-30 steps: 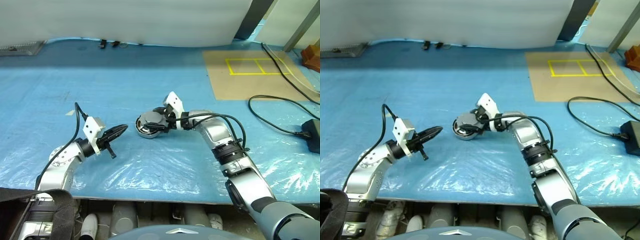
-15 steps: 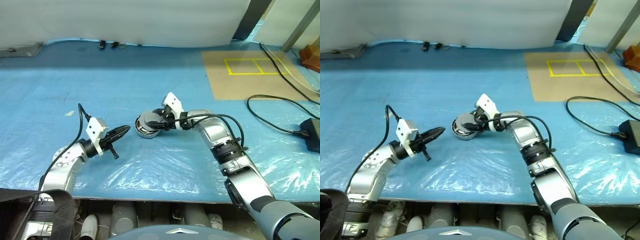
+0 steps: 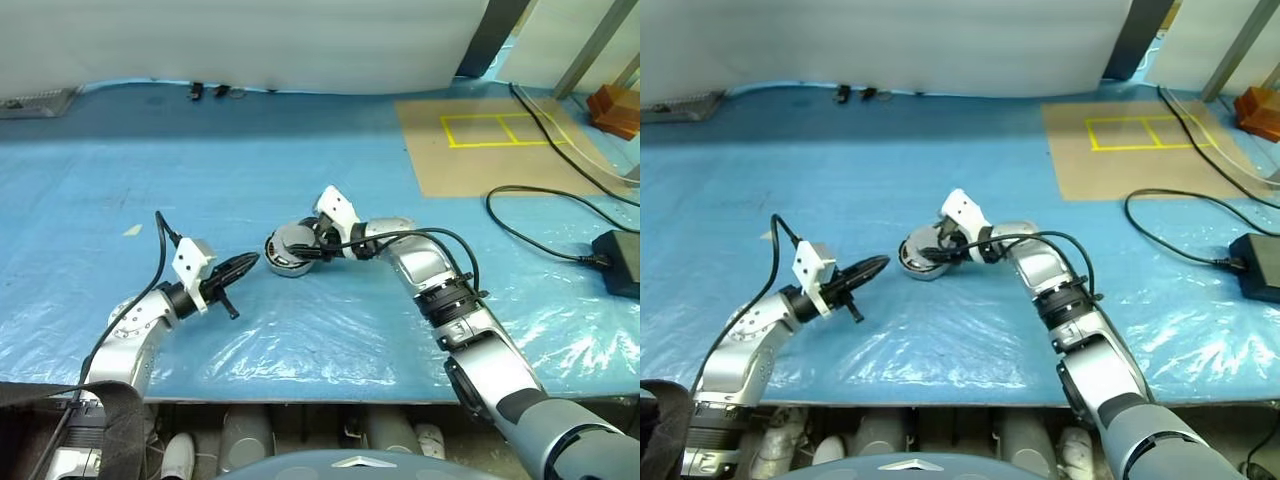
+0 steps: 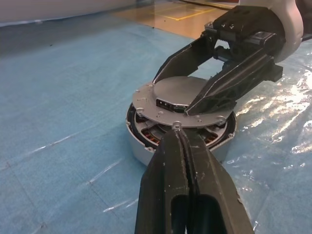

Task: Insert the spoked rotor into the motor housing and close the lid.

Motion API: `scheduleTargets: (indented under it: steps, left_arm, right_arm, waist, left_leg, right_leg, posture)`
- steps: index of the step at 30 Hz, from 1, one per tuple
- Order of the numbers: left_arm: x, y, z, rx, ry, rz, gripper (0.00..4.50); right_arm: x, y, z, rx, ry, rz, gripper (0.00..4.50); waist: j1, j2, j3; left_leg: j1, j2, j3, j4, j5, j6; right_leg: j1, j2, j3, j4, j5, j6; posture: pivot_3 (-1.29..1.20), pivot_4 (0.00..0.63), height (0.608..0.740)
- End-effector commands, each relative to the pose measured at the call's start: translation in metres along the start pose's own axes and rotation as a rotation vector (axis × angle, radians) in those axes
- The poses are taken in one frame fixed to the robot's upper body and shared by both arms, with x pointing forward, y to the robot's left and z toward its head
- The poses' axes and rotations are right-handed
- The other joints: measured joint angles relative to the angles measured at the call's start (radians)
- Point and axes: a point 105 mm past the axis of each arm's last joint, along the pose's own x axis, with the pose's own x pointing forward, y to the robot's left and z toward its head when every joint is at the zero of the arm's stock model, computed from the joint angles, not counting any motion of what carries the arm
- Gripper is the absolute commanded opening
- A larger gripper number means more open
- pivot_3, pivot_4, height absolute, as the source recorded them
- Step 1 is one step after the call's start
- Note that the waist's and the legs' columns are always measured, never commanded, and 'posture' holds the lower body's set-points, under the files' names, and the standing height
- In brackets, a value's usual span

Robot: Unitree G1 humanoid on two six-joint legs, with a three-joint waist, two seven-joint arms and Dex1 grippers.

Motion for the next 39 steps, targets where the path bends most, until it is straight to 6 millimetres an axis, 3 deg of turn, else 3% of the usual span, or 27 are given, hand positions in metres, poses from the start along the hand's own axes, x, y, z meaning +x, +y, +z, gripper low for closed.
scheduleTargets:
  steps: [1, 5, 11, 19, 24, 32, 39]
  left_arm:
    - [-0.007, 0.005, 0.01, 0.044, -0.024, 0.023, 0.0]
    - [-0.008, 0.006, 0.009, 0.039, -0.02, 0.027, 0.0]
    - [-0.006, 0.006, 0.006, 0.033, -0.012, 0.022, 0.0]
    - [-0.005, 0.005, 0.002, 0.024, -0.002, 0.014, 0.0]
    - [-0.005, 0.004, -0.001, 0.017, 0.008, 0.013, 0.0]
    - [-0.003, 0.004, -0.004, 0.01, 0.018, 0.009, 0.0]
    - [-0.003, 0.007, -0.004, 0.012, 0.018, 0.016, 0.0]
  right_arm:
    - [0.003, 0.002, 0.018, -0.085, -0.016, -0.022, 2.97]
    - [0.004, 0.001, 0.021, -0.128, 0.035, -0.066, 2.97]
    - [0.003, 0.014, 0.028, -0.094, 0.003, 0.022, 2.97]
    - [0.007, 0.015, 0.028, 0.009, 0.02, -0.01, 2.97]
    - [0.011, 0.026, 0.034, 0.086, 0.01, 0.007, 2.97]
    - [0.017, 0.03, 0.023, 0.029, 0.09, -0.035, 2.97]
    - [0.019, 0.035, 0.001, 0.003, 0.153, -0.063, 2.97]
  waist:
    - [0.001, 0.0, 0.0]
    - [0.001, 0.0, 0.0]
    - [0.001, 0.0, 0.0]
    - [0.001, 0.0, 0.0]
    - [0.0, 0.0, 0.0]
    - [0.0, 0.0, 0.0]
    - [0.0, 0.0, 0.0]
  left_leg:
    - [0.0, 0.0, 0.0, 0.0, 0.0, 0.0]
    - [0.0, 0.0, 0.0, 0.002, 0.0, 0.0]
    - [0.001, 0.0, 0.0, 0.001, 0.0, 0.0]
    - [0.001, 0.0, 0.0, 0.001, 0.0, 0.0]
    - [0.001, 0.0, 0.0, 0.001, 0.0, 0.0]
    - [0.002, 0.0, 0.0, 0.001, 0.0, -0.001]
    - [0.002, -0.001, 0.0, 0.001, 0.0, -0.001]
  right_leg:
    - [0.0, 0.0, 0.0, 0.0, 0.0, 0.0]
    - [0.0, 0.0, 0.001, 0.001, 0.0, 0.0]
    - [0.0, 0.0, 0.001, 0.002, 0.0, 0.0]
    - [0.0, 0.0, 0.002, 0.002, 0.0, 0.0]
    - [0.0, 0.0, 0.002, 0.002, 0.0, 0.0]
    - [0.0, 0.0, 0.002, 0.002, 0.0, 0.0]
    - [0.0, 0.0, 0.003, 0.003, 0.0, 0.0]
  posture:
    - [0.0, 0.15, 0.74]
    - [0.0, 0.15, 0.74]
    - [0.0, 0.15, 0.74]
    - [0.0, 0.15, 0.74]
    - [0.0, 0.15, 0.74]
    - [0.0, 0.15, 0.74]
    - [0.0, 0.15, 0.74]
